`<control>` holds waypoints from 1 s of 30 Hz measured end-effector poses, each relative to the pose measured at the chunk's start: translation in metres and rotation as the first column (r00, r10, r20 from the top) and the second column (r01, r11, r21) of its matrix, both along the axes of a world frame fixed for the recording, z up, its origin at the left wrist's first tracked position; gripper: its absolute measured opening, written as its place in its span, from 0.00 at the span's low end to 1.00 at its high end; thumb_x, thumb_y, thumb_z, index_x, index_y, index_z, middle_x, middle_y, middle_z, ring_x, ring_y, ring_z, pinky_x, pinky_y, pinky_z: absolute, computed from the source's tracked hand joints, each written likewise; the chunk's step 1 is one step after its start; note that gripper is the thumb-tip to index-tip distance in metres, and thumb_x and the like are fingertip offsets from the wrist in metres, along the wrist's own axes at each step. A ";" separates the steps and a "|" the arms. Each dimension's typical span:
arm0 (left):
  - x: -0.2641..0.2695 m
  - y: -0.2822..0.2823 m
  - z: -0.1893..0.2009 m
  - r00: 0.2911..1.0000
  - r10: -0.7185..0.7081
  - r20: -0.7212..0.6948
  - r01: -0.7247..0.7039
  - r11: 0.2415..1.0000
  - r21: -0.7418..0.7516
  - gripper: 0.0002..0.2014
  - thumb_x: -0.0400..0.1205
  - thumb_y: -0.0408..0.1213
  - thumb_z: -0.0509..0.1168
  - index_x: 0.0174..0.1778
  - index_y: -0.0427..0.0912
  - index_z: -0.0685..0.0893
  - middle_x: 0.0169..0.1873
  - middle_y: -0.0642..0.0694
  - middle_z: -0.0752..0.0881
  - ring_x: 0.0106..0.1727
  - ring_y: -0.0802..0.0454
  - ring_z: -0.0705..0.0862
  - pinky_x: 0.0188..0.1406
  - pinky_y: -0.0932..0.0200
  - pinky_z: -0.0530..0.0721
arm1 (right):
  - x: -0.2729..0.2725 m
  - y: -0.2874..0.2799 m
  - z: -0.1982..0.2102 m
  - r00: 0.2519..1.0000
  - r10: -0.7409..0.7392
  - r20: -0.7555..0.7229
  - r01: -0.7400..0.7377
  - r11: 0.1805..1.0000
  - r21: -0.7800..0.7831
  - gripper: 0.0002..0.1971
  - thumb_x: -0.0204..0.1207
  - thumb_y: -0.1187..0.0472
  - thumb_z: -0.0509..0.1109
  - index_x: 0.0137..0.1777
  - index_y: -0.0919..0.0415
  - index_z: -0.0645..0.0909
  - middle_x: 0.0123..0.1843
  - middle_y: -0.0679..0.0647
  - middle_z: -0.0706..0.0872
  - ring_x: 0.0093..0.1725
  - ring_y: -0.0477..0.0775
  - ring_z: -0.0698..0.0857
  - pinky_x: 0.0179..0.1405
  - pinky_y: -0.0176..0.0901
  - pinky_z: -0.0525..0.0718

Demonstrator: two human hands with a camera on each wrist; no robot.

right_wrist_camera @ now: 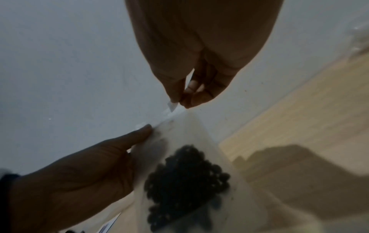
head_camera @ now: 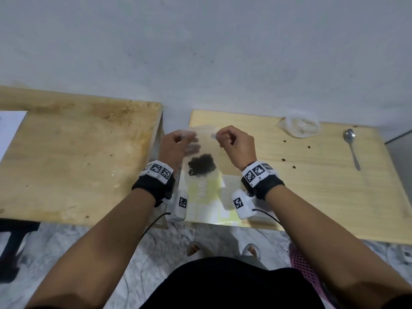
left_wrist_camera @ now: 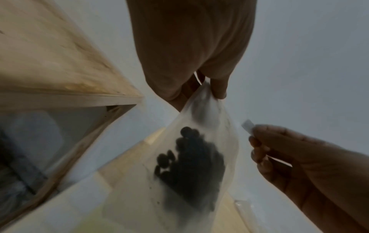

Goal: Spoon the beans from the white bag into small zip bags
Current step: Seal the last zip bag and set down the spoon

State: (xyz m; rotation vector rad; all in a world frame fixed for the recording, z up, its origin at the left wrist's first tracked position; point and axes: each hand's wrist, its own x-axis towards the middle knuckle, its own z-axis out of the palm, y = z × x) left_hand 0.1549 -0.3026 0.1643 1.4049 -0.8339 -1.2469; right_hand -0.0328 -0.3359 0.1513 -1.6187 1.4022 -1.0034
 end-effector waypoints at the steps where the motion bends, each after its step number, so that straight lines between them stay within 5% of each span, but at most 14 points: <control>1: -0.007 -0.001 0.004 1.000 -0.015 0.003 0.015 1.000 -0.015 0.09 0.82 0.34 0.71 0.49 0.28 0.87 0.46 0.31 0.90 0.45 0.34 0.92 0.49 0.42 0.92 | -0.003 0.000 0.006 1.000 0.008 -0.009 -0.008 1.000 -0.009 0.04 0.77 0.57 0.74 0.43 0.56 0.87 0.36 0.56 0.88 0.35 0.50 0.84 0.38 0.35 0.81; 7: -0.042 -0.005 0.016 0.999 -0.043 0.019 0.045 0.996 -0.071 0.13 0.79 0.38 0.74 0.45 0.29 0.88 0.45 0.21 0.86 0.47 0.24 0.88 0.49 0.29 0.88 | -0.025 -0.001 0.027 0.992 -0.026 -0.124 0.020 0.999 -0.047 0.03 0.75 0.54 0.74 0.42 0.50 0.88 0.38 0.45 0.90 0.38 0.47 0.85 0.43 0.43 0.84; 11: -0.059 -0.006 0.019 0.997 -0.071 0.040 0.074 0.993 -0.096 0.08 0.76 0.43 0.76 0.44 0.42 0.93 0.44 0.28 0.90 0.49 0.26 0.89 0.54 0.23 0.84 | -0.042 -0.001 0.038 0.978 -0.074 -0.195 0.057 0.994 -0.090 0.04 0.74 0.52 0.76 0.44 0.50 0.87 0.34 0.43 0.87 0.34 0.43 0.81 0.42 0.47 0.85; 13: -0.067 -0.007 0.022 0.996 -0.083 0.020 0.085 0.991 -0.100 0.05 0.77 0.40 0.76 0.44 0.43 0.93 0.44 0.31 0.90 0.47 0.31 0.89 0.55 0.23 0.84 | -0.048 -0.001 0.042 0.970 -0.087 -0.227 0.063 0.992 -0.109 0.04 0.74 0.52 0.76 0.43 0.49 0.86 0.33 0.42 0.86 0.33 0.42 0.81 0.42 0.48 0.86; 16: -0.077 -0.007 0.023 0.995 -0.095 0.011 0.096 0.990 -0.106 0.09 0.74 0.43 0.77 0.45 0.42 0.93 0.46 0.27 0.89 0.52 0.23 0.87 0.56 0.23 0.84 | -0.056 0.000 0.046 0.960 -0.104 -0.262 0.075 0.990 -0.121 0.04 0.73 0.50 0.76 0.40 0.47 0.85 0.33 0.40 0.86 0.35 0.43 0.82 0.41 0.50 0.87; 20: -0.086 -0.006 0.025 0.995 -0.098 -0.004 0.097 0.989 -0.114 0.06 0.76 0.40 0.76 0.44 0.42 0.93 0.43 0.32 0.90 0.48 0.32 0.88 0.57 0.23 0.83 | -0.063 0.002 0.051 0.953 -0.125 -0.277 0.096 0.989 -0.115 0.04 0.72 0.50 0.76 0.39 0.46 0.85 0.33 0.39 0.86 0.36 0.42 0.83 0.41 0.50 0.87; 23: -0.089 -0.007 0.025 0.995 -0.101 -0.014 0.099 0.988 -0.116 0.05 0.76 0.40 0.76 0.44 0.43 0.93 0.45 0.30 0.90 0.53 0.26 0.88 0.57 0.25 0.84 | -0.067 0.004 0.053 0.942 -0.134 -0.306 0.102 0.988 -0.119 0.04 0.72 0.49 0.75 0.39 0.46 0.85 0.33 0.38 0.86 0.37 0.42 0.83 0.41 0.50 0.88; 30: -0.095 -0.008 0.025 0.989 -0.144 -0.022 0.141 0.983 -0.120 0.03 0.79 0.32 0.75 0.47 0.40 0.92 0.39 0.42 0.91 0.46 0.40 0.89 0.57 0.26 0.85 | -0.074 0.007 0.059 0.923 -0.144 -0.358 0.111 0.987 -0.112 0.05 0.72 0.48 0.75 0.40 0.46 0.86 0.34 0.37 0.85 0.38 0.41 0.84 0.39 0.48 0.87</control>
